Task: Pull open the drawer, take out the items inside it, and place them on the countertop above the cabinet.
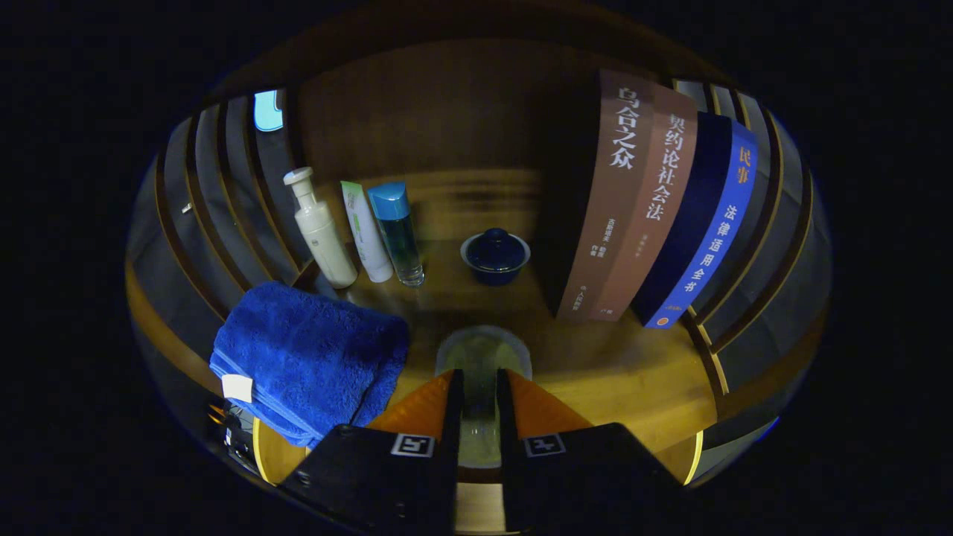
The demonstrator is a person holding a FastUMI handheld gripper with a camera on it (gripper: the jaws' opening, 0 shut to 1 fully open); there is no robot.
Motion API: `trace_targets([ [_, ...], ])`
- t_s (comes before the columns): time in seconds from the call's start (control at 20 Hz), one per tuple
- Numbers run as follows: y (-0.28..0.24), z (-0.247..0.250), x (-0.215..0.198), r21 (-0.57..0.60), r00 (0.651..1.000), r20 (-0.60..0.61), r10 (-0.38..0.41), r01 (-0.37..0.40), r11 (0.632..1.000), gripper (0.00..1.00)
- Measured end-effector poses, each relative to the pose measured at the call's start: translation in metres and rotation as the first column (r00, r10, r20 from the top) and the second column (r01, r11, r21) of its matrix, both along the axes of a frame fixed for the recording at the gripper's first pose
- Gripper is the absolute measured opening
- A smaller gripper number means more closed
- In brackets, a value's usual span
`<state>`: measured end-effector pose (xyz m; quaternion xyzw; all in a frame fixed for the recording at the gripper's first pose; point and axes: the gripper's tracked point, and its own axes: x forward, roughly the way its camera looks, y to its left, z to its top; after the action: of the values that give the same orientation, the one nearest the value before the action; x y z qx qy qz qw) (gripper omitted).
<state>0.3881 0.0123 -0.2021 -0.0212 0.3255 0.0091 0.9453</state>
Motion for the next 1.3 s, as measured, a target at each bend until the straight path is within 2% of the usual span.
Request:
trace_targets([
  [0.05,0.0,0.002,0.001,0.009,1.0,0.007,-0.002,0.002,1.0,0.36],
  [0.25,-0.003,0.014,-0.002,0.025,0.998,0.053,-0.017,0.016,1.0,0.98],
  [0.45,-0.003,0.04,-0.018,0.039,0.99,0.141,-0.021,0.015,0.999,0.98],
  [0.65,-0.004,0.075,-0.053,0.022,0.959,0.283,-0.022,0.017,1.0,0.98],
  [0.8,-0.002,0.102,-0.089,0.014,0.919,0.395,-0.015,0.01,1.0,0.99],
  [1.05,-0.003,0.143,-0.17,0.044,0.83,0.557,-0.03,0.006,0.999,0.98],
  [1.3,-0.002,0.14,-0.247,0.038,0.785,0.619,-0.023,-0.001,0.999,0.98],
])
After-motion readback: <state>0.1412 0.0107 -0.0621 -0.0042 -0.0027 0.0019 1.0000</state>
